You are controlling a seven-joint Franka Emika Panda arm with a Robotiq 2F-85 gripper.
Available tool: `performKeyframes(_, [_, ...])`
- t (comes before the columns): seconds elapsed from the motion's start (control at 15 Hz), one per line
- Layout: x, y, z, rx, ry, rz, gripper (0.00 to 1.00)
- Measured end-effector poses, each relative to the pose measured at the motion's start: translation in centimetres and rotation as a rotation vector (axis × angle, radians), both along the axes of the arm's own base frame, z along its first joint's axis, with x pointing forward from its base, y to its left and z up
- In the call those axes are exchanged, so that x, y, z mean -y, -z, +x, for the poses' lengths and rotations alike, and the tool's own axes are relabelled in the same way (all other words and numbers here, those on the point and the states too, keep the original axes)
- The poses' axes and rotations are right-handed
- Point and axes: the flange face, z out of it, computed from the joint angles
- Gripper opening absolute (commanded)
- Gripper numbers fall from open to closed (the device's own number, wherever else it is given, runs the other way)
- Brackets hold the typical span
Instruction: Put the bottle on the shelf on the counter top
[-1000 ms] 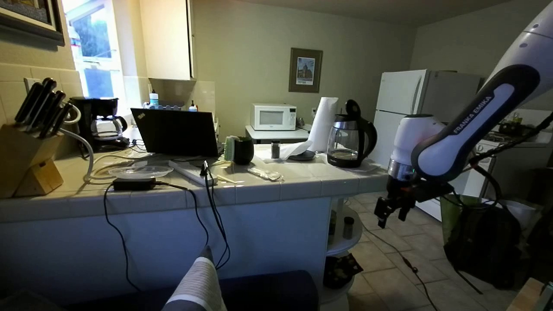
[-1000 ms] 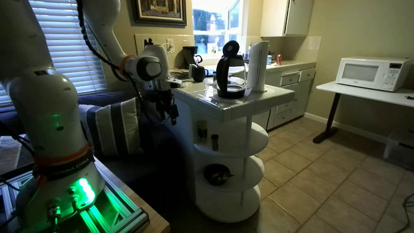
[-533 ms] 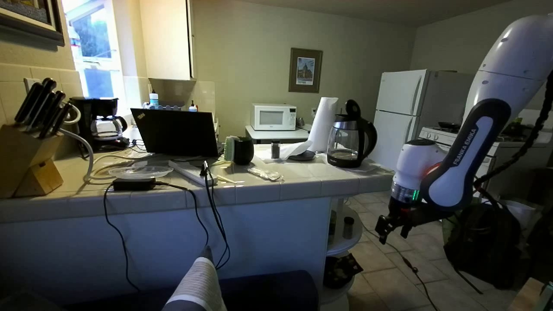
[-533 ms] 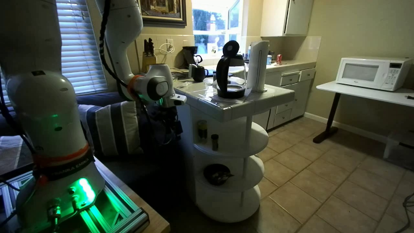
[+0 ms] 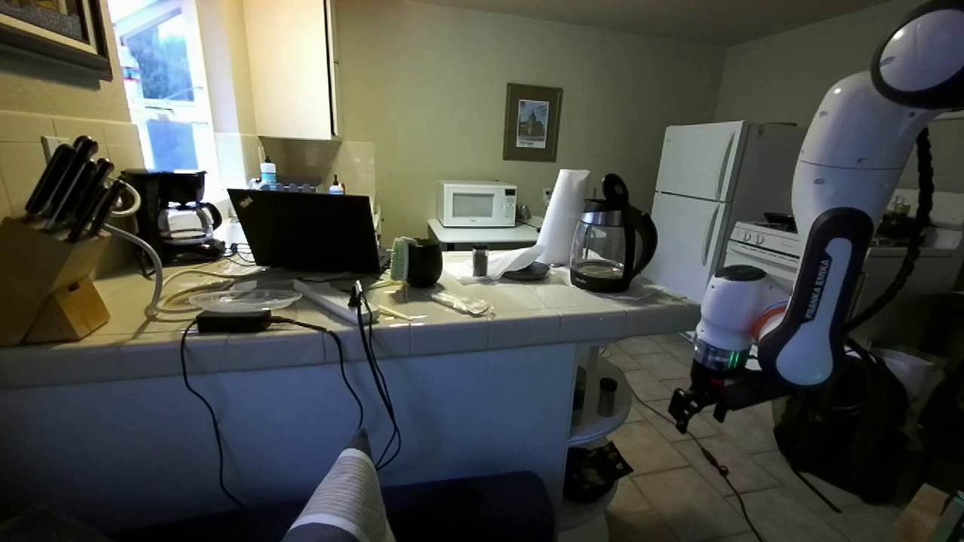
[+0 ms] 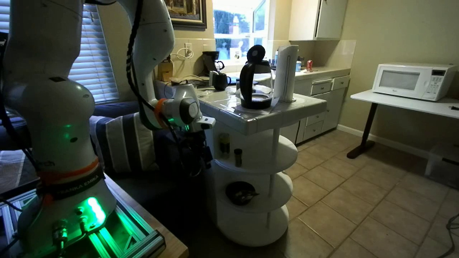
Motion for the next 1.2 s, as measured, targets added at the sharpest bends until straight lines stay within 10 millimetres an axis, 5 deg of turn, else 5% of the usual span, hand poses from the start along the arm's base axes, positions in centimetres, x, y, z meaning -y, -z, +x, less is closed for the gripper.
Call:
performKeyframes(0.27, [-0.6,2.6,-0.9,-0.037,-0.030,0.004,1.00])
performKeyframes(0.8, [-0.5,2.7,-0.6,-0.035,-0.033,0.002,1.00])
performKeyframes(1.2, [0.0,3.5,2.1,0.082,-0.087,0.044,1.00])
